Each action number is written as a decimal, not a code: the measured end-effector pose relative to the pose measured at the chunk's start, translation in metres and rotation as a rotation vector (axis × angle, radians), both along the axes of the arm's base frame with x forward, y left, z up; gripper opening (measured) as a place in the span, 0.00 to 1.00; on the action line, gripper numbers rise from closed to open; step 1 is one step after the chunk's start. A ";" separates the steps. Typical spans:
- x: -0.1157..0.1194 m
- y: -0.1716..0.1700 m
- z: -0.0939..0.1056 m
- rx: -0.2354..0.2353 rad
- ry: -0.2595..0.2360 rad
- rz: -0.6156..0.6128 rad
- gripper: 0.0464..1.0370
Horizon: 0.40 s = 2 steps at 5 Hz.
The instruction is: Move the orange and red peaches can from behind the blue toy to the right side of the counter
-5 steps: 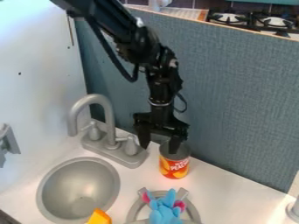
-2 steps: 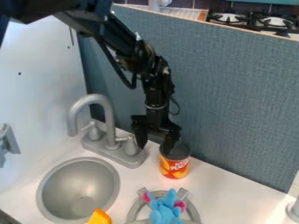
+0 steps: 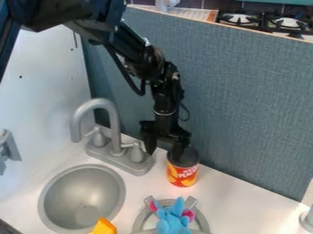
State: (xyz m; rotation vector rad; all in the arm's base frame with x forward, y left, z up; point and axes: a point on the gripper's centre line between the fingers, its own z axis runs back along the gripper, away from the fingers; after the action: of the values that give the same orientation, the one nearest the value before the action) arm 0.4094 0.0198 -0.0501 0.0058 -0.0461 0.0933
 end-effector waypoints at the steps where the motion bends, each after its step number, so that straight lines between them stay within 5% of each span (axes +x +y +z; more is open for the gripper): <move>1: 0.005 0.000 -0.003 0.002 -0.001 -0.012 0.96; 2: 0.010 -0.003 -0.007 -0.021 -0.035 -0.017 0.96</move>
State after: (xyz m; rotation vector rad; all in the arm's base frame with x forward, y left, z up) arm 0.4194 0.0164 -0.0573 -0.0175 -0.0801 0.0772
